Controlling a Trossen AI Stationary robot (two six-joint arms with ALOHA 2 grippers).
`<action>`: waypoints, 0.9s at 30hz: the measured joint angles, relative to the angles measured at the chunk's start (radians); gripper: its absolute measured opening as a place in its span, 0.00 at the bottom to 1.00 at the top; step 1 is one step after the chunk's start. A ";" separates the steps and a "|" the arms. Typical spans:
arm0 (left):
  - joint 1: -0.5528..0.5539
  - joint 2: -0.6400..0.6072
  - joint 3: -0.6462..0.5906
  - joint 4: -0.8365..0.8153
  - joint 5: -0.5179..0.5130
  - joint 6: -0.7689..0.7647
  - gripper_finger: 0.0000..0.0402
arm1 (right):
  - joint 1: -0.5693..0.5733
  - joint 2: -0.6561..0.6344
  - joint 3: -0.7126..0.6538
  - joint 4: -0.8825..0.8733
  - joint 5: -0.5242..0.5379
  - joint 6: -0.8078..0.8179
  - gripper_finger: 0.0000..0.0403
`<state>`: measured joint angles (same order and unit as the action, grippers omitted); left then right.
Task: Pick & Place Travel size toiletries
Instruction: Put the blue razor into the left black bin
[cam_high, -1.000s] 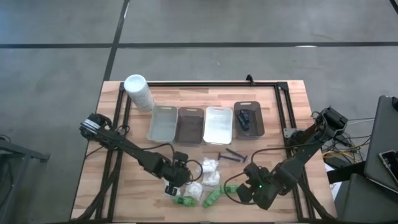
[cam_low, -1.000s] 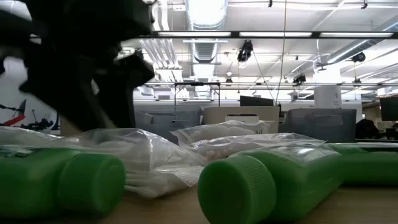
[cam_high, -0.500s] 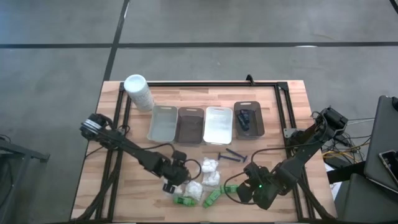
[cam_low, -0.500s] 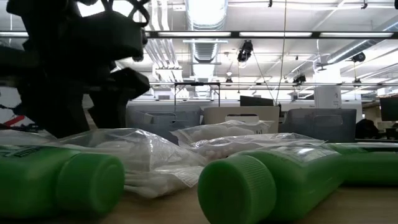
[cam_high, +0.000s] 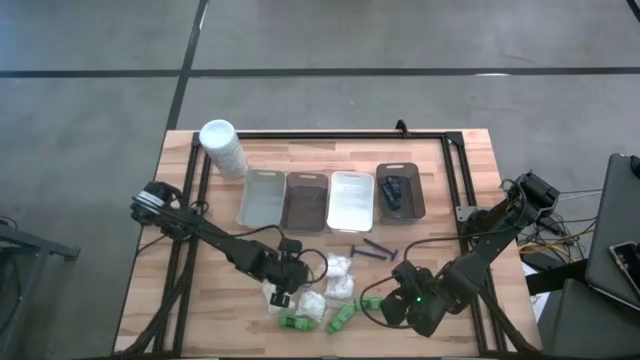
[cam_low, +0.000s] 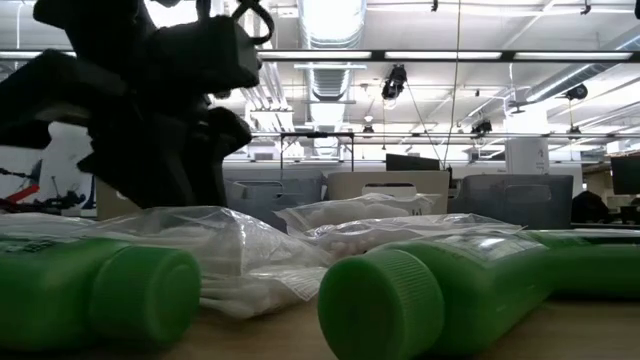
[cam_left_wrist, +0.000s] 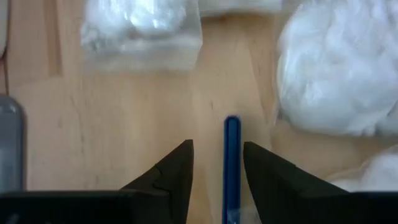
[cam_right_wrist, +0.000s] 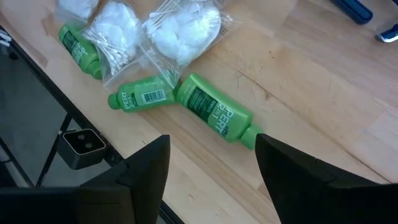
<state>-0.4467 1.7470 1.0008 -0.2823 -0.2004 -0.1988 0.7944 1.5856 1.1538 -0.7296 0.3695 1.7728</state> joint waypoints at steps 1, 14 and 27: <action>0.003 0.002 0.000 0.004 0.000 0.003 0.35 | 0.000 0.000 0.000 0.000 0.000 -0.001 0.58; 0.002 0.030 -0.016 0.002 0.043 -0.001 0.34 | 0.000 0.000 0.000 -0.017 0.024 -0.003 0.68; 0.035 0.035 -0.021 0.007 0.023 0.070 0.08 | 0.000 0.000 0.000 -0.024 0.025 -0.003 0.77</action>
<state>-0.4119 1.7818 0.9794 -0.2753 -0.1771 -0.1284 0.7944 1.5856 1.1534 -0.7536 0.3943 1.7702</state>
